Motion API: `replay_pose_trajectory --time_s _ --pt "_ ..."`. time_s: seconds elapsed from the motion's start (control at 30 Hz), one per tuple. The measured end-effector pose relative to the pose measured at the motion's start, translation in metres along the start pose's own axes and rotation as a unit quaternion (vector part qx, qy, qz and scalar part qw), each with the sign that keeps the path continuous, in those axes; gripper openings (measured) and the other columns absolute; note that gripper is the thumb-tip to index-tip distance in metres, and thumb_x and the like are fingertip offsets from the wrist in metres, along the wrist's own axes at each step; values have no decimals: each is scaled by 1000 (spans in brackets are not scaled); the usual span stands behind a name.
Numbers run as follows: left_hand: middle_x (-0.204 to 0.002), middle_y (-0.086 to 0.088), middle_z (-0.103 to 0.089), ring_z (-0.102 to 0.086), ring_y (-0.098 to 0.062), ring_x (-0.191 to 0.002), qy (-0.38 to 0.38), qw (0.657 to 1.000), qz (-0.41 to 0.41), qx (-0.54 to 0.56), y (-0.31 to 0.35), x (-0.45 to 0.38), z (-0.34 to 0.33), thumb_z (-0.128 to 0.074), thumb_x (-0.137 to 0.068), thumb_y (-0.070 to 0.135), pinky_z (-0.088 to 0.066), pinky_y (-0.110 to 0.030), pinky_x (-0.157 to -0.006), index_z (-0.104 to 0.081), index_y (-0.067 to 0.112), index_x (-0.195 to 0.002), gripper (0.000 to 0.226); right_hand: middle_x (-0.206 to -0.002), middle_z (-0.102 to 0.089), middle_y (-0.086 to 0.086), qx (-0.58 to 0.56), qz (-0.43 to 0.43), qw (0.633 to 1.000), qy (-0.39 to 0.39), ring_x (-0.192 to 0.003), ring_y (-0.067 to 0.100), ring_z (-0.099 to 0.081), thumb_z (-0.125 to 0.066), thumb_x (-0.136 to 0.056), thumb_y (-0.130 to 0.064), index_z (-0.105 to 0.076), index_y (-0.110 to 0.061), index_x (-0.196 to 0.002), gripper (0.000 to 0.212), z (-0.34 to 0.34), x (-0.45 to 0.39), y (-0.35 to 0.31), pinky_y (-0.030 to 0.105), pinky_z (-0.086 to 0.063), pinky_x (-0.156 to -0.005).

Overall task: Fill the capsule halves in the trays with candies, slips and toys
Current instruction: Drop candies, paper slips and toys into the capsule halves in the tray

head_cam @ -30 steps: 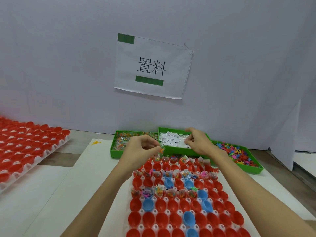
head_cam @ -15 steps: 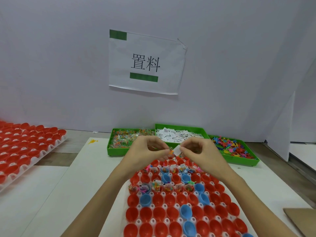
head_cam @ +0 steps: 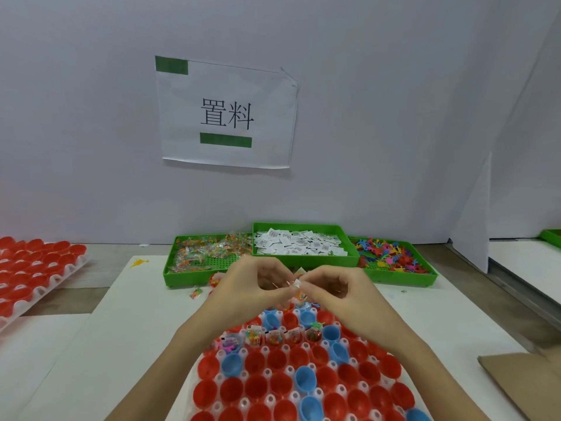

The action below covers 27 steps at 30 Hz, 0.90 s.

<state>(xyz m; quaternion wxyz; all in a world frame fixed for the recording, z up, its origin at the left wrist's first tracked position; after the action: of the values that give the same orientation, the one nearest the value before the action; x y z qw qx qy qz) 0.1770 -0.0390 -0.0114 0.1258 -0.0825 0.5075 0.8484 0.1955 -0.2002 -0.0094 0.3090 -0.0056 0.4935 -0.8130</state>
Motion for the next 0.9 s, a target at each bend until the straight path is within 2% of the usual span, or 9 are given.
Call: replay_pose_trajectory --time_s 0.17,0.3,0.37,0.43,0.5,0.57,0.63,0.77,0.9 --pt "-79 3 -78 -76 -14 -73 5 1000 -9 -24 -2 0 -6 -85 -82 29 -63 -29 -70 -75 20 -88 15 -97 -76 -11 15 7 1000 3 -93 7 -72 -75 -92 -25 -76 -30 -101 10 2 2 2 29 -60 -87" --pt "-83 7 -78 -75 -11 -77 9 1000 -9 -19 -2 0 -10 -86 -81 29 -61 -24 -71 -77 24 -92 14 -91 -74 -1 -5 -15 999 32 -89 13 -72 -81 -86 -26 -61 -26 -104 27 6 2 7 34 -60 -85" --pt "-82 5 -78 -75 -13 -75 7 1000 4 -23 -2 0 -10 -84 -83 29 -62 -26 -70 -78 25 -89 9 -92 -77 0 -27 -15 999 29 -89 13 -74 -79 -88 -27 -61 -24 -106 25 12 -1 7 31 -60 -84" --pt "-80 2 -78 -75 -17 -72 18 999 16 -22 -2 0 -6 -84 -83 29 -63 -30 -70 -78 23 -86 10 -91 -78 -1 -32 -27 997 71 -85 13 -75 -72 -94 -23 -63 -22 -108 17 33 -11 14 27 -61 -77" --pt "-77 -2 -77 -74 -19 -67 21 999 20 -14 0 1 -3 -84 -83 28 -64 -35 -69 -77 19 -86 12 -86 -77 -1 -14 -60 987 150 -84 17 -74 -66 -98 -17 -65 -18 -108 10 66 -25 35 24 -60 -70" --pt "-76 -3 -77 -75 -22 -65 19 1000 20 -4 3 1 0 -84 -83 27 -65 -38 -69 -77 17 -87 13 -89 -76 1 58 -111 967 222 -86 18 -73 -64 -99 -12 -69 -12 -107 10 100 -38 64 28 -60 -76" --pt "-75 -4 -78 -75 -23 -65 17 1000 21 3 5 2 2 -84 -83 28 -65 -40 -69 -77 17 -87 14 -100 -76 9 156 -169 940 252 -92 20 -70 -65 -98 -8 -75 -5 -107 13 128 -51 101 32 -56 -89" --pt "-75 -2 -78 -75 -22 -65 12 1000 18 6 8 1 4 -84 -82 31 -65 -38 -70 -78 17 -87 16 -125 -70 18 315 -241 901 173 -117 30 -65 -60 -98 4 -74 -2 -117 25 144 -68 165 41 -49 -106" --pt "-76 0 -78 -75 -21 -65 11 1000 18 4 6 -1 5 -84 -82 31 -65 -37 -70 -78 18 -86 15 -130 -68 18 372 -243 891 96 -122 31 -63 -65 -98 -8 -70 -3 -125 28 137 -84 185 41 -47 -108"
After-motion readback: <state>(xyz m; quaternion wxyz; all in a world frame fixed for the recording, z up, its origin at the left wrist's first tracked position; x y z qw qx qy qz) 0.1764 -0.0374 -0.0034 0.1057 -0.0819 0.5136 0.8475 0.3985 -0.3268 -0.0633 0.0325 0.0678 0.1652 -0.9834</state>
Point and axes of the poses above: each hand's wrist, its own x-axis away from the middle knuckle, its own z-axis out of the back of the hand, y = z × x, the point moved 8 cm from there along -x, towards the middle knuckle
